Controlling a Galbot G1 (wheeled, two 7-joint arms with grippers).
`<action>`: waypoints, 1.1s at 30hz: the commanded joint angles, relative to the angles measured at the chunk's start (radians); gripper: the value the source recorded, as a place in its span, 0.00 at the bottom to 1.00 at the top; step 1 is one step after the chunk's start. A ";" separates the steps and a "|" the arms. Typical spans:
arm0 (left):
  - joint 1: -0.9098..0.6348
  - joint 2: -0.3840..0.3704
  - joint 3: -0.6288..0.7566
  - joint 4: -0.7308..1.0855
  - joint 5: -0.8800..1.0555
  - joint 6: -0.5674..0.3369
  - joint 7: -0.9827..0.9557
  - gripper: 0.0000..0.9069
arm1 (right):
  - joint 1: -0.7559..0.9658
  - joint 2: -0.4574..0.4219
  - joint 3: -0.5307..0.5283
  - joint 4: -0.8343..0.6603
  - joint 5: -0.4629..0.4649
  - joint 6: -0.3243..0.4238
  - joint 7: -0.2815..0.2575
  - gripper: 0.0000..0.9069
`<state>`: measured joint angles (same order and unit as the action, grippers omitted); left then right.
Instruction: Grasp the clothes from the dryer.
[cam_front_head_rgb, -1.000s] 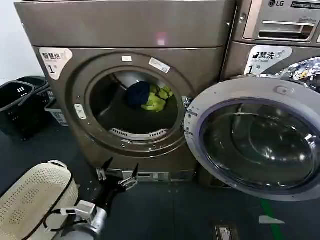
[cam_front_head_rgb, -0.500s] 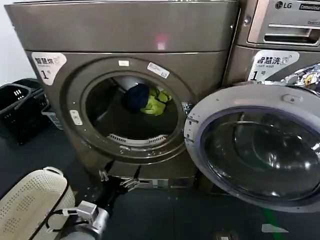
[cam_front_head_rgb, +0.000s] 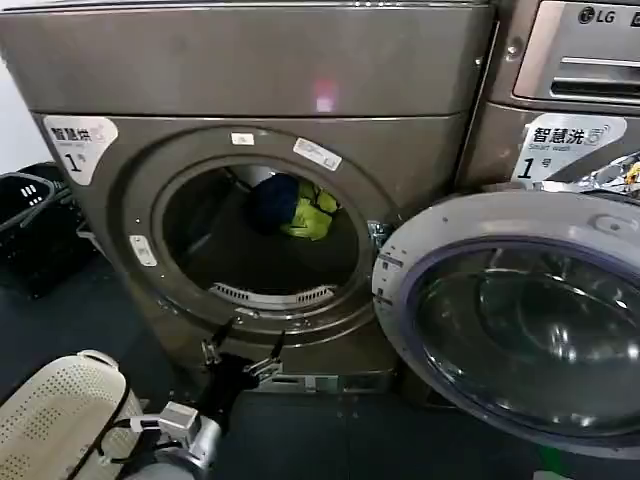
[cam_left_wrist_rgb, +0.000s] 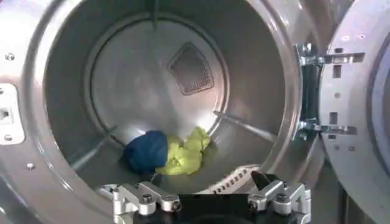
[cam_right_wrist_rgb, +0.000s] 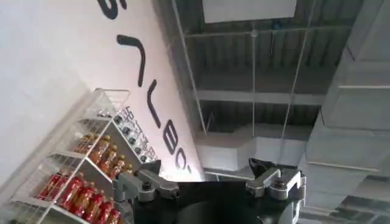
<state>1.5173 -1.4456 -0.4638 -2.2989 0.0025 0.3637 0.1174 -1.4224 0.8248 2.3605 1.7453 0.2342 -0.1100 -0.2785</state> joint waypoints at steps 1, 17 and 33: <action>0.000 -0.001 0.001 0.000 0.002 0.000 0.001 1.00 | 0.000 -0.001 0.000 0.001 0.001 -0.001 -0.001 1.00; -0.003 -0.001 0.009 0.009 0.003 0.001 0.001 1.00 | -0.002 -0.001 0.003 0.003 0.001 -0.001 0.002 1.00; -0.003 -0.007 0.013 0.008 -0.006 -0.040 0.005 1.00 | -0.012 0.001 0.011 0.003 0.007 -0.002 -0.003 1.00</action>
<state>1.5145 -1.4522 -0.4495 -2.2899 -0.0006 0.3390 0.1233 -1.4342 0.8237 2.3715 1.7466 0.2410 -0.1118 -0.2810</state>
